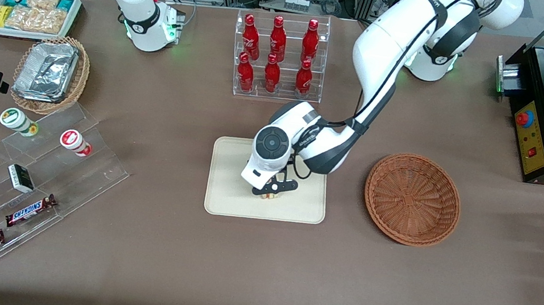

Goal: Place sandwich from basket to tray
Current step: 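Lower the sandwich onto the tray and open the left gripper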

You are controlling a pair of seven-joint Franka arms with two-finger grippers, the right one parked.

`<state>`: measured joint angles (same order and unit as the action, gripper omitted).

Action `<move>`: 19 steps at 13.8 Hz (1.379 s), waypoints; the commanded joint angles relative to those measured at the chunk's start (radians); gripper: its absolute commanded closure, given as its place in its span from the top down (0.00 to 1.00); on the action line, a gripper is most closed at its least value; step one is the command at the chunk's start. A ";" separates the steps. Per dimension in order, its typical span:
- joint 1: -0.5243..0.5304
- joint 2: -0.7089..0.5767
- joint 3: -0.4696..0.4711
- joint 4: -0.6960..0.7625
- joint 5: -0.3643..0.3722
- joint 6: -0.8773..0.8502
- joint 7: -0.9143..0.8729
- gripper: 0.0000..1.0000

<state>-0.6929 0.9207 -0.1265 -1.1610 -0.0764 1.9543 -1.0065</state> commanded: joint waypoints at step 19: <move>0.104 -0.258 0.030 0.040 0.042 -0.299 0.230 1.00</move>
<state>-0.6031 0.7137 -0.0991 -1.0900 -0.0585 1.7041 -0.8593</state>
